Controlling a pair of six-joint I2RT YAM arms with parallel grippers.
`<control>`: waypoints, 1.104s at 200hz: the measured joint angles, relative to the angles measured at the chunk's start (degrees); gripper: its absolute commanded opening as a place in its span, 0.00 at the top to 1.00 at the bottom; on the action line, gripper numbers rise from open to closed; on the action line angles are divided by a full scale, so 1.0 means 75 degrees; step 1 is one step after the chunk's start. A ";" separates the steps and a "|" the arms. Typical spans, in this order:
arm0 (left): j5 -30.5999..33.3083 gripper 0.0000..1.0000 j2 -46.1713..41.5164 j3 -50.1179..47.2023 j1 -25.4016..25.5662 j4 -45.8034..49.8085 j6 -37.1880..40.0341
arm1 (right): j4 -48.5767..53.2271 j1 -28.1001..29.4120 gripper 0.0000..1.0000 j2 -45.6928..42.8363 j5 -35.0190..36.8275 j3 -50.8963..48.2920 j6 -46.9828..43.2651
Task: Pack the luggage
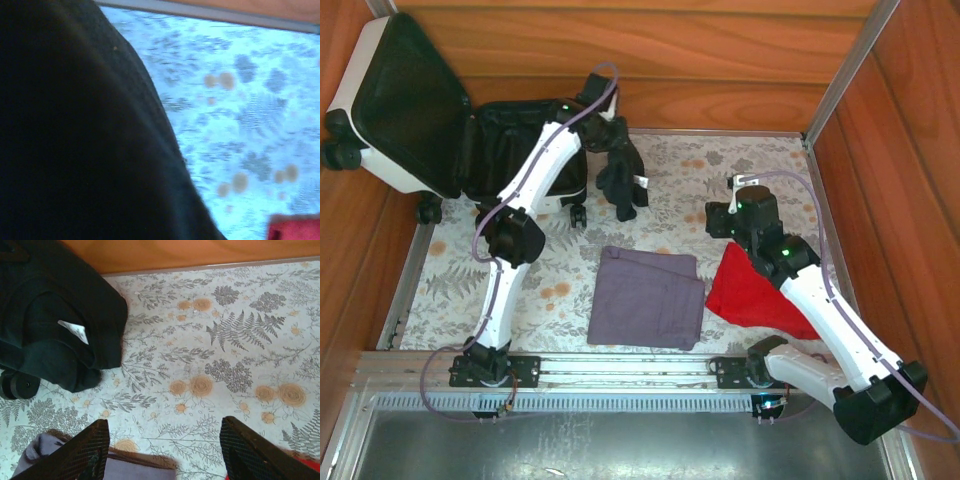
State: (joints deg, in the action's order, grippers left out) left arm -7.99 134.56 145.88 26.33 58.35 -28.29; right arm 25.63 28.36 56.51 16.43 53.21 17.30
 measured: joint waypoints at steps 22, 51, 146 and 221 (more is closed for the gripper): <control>-0.0032 1.00 0.0076 0.0044 -0.0548 0.0353 0.0609 | 0.0099 0.0000 0.39 -0.0044 0.0000 -0.0047 0.0038; 0.0085 1.00 0.0076 0.0443 -0.1040 0.0577 0.1250 | 0.0131 0.0000 0.39 -0.0035 -0.0003 -0.0047 0.0087; 0.0644 1.00 0.0472 0.2011 -0.2232 -0.0015 0.1192 | 0.0213 0.0000 0.41 0.0029 -0.0085 -0.0172 0.0259; -0.0227 1.00 0.0871 0.1233 -0.3494 -0.0729 0.0737 | 0.0420 0.0000 0.41 0.0015 -0.0061 -0.0172 0.0254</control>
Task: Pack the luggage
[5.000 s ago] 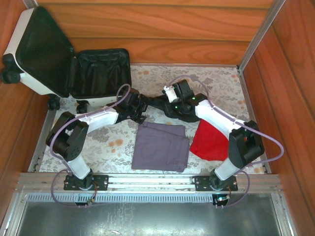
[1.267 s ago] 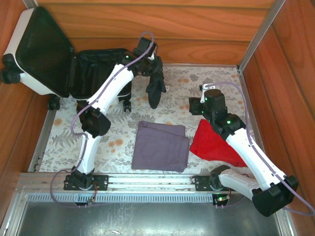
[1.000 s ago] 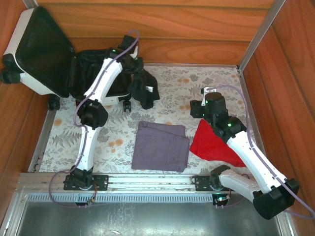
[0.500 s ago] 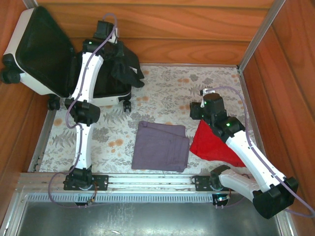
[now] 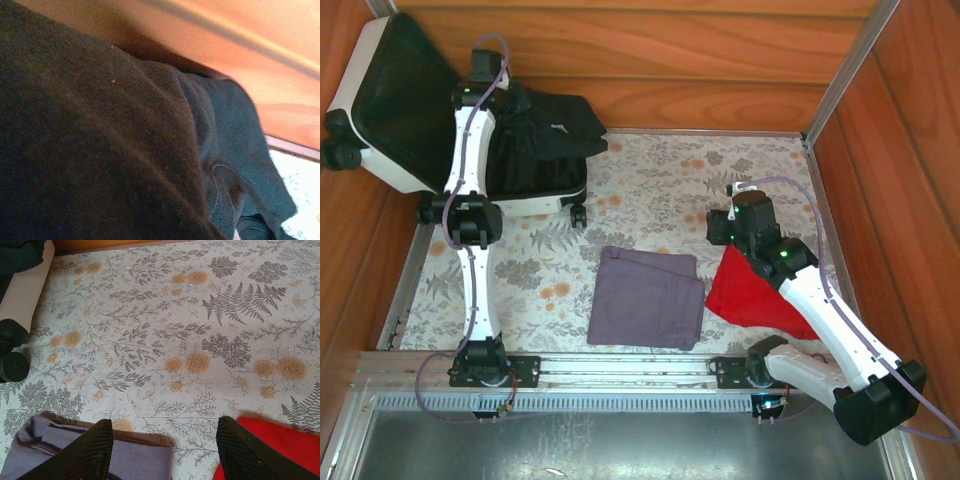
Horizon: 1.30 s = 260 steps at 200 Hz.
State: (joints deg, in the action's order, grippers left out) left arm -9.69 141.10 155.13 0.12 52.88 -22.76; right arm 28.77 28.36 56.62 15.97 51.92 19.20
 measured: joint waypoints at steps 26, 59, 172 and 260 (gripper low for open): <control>-0.0437 1.00 0.0000 -0.0973 -0.0315 -0.0146 0.0152 | -0.0003 0.0000 0.41 0.0035 -0.0006 0.0000 0.0003; -0.0685 1.00 0.0000 -0.1853 -0.0463 -0.0125 0.0667 | -0.0015 0.0000 0.42 0.0256 -0.0114 0.0000 0.0003; 0.0437 0.00 0.0000 -0.1988 -0.0766 0.0175 0.2043 | 0.0198 0.0000 0.41 0.0315 -0.0256 0.0000 0.0017; 0.1682 0.09 -0.1501 -0.2393 -0.0962 0.0146 0.1851 | 0.0268 0.0000 0.43 0.0697 -0.0484 0.0017 0.0102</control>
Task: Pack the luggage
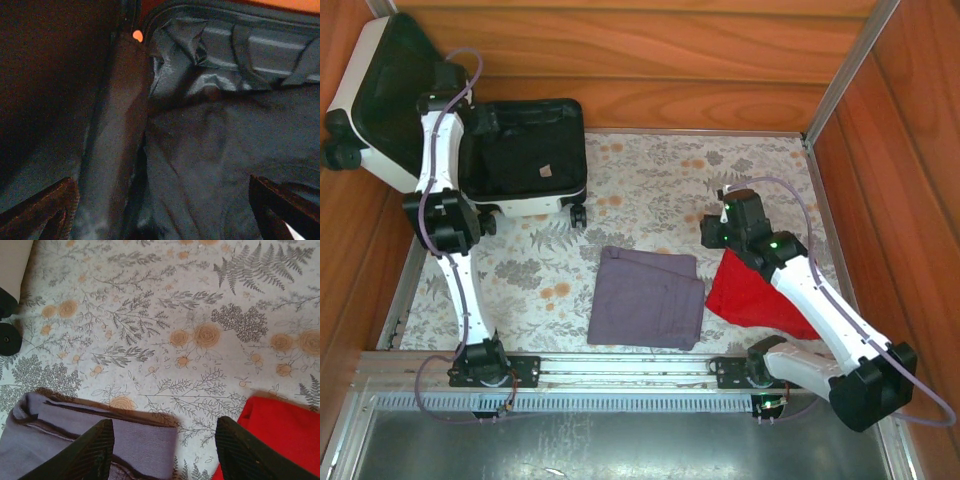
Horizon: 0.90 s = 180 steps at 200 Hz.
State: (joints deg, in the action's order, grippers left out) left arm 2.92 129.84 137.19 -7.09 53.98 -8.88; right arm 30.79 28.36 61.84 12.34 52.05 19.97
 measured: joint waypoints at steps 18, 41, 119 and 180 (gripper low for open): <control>-0.0338 0.09 -0.0924 -0.0746 0.0041 -0.0073 -0.0230 | -0.0023 0.0000 0.42 0.0323 -0.0137 0.0070 0.0015; -0.0597 0.08 -0.2299 -0.2090 0.0184 -0.0338 -0.0431 | 0.0003 0.0000 0.38 0.0927 -0.0513 0.0455 0.0055; -0.1239 0.00 -0.7918 -0.9183 0.1405 -0.2046 -0.1457 | 0.1139 0.0921 0.28 0.1920 -0.1195 0.1370 0.1784; -0.1673 0.00 -1.2106 -1.2992 0.1848 -0.2247 -0.3261 | 0.1932 0.3850 0.22 0.4199 -0.1113 0.2745 0.3809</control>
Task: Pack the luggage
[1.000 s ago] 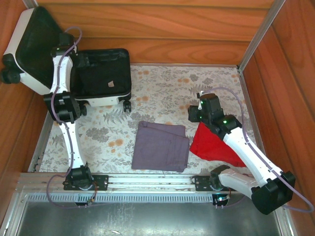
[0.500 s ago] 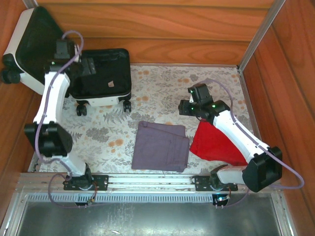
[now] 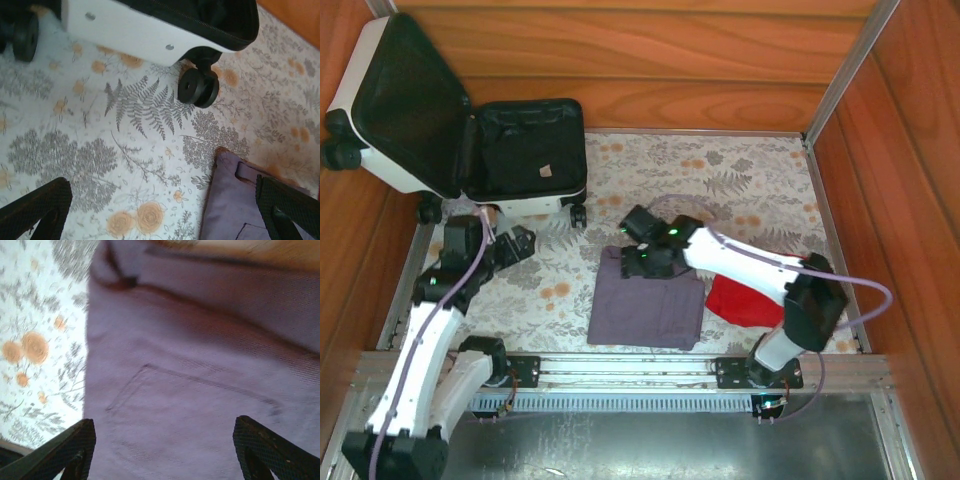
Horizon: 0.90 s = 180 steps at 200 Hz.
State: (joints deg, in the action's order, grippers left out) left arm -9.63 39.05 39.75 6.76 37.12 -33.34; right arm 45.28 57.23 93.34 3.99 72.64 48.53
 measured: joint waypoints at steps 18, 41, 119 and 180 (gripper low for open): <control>0.0012 0.00 -0.0860 -0.0484 0.0000 0.0152 -0.0507 | 0.0169 0.0571 0.23 0.1008 0.0154 0.1037 0.0303; -0.0023 0.00 -0.1364 -0.0679 0.0000 0.0309 -0.0941 | 0.0647 0.0982 0.24 0.2264 0.0431 0.2366 0.0656; -0.0064 0.00 -0.2413 -0.0600 0.0000 0.1262 -0.1967 | 0.2865 0.1411 0.38 0.4814 0.1682 0.4861 0.1565; -0.0102 0.03 -0.2929 -0.0627 0.0000 0.1845 -0.2608 | 0.3506 0.1483 0.37 0.5581 0.2046 0.5700 0.1591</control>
State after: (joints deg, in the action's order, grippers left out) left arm -10.39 17.08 35.05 6.76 50.96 -52.90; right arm 71.57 68.36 135.20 19.33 115.39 60.47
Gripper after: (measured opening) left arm 0.978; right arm 0.629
